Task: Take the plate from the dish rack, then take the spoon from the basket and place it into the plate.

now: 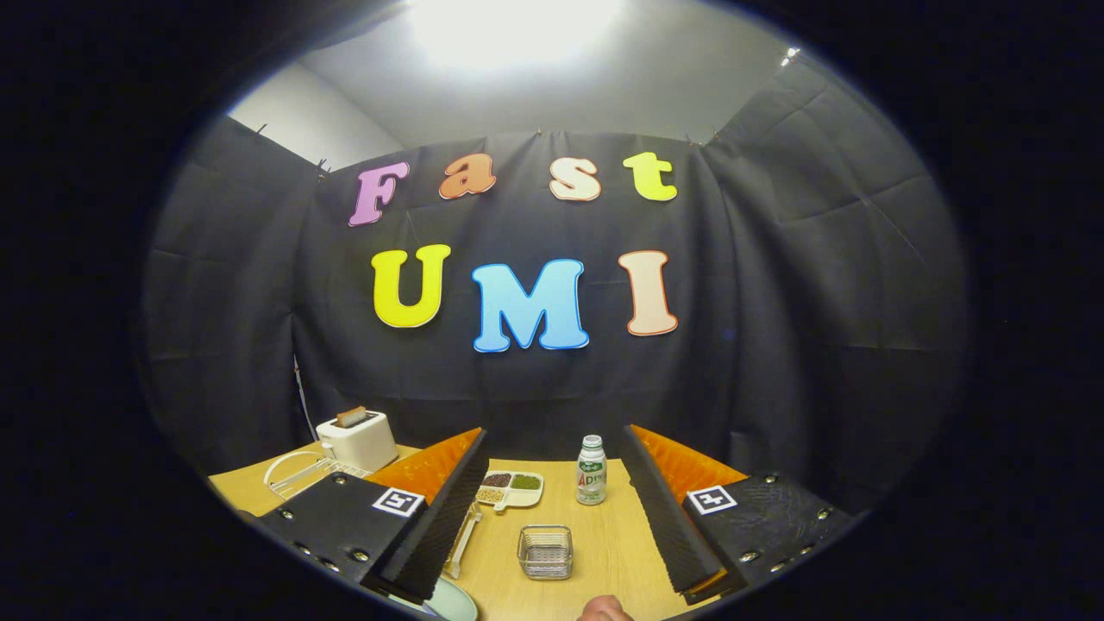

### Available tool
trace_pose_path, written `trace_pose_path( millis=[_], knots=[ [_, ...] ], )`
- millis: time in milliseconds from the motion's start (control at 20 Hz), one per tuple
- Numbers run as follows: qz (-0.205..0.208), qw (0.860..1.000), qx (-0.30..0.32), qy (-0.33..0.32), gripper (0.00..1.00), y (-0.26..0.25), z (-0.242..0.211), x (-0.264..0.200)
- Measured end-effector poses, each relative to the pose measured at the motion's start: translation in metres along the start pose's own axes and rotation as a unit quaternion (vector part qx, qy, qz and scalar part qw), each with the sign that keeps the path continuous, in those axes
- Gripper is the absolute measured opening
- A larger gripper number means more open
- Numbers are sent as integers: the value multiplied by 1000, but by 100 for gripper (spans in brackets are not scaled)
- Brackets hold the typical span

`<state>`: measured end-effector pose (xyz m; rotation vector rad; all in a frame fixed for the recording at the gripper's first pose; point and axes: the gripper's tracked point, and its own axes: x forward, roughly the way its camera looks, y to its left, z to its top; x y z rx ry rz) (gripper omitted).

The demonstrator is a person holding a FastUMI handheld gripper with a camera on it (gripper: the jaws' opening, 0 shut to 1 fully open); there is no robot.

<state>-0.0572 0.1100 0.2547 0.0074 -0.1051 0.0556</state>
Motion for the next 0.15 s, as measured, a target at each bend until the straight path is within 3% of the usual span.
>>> trace_pose_path(
  millis=[150],
  knots=[
    [19, 1000, 24, 0, 95, -17, -27, 9]
  ],
)
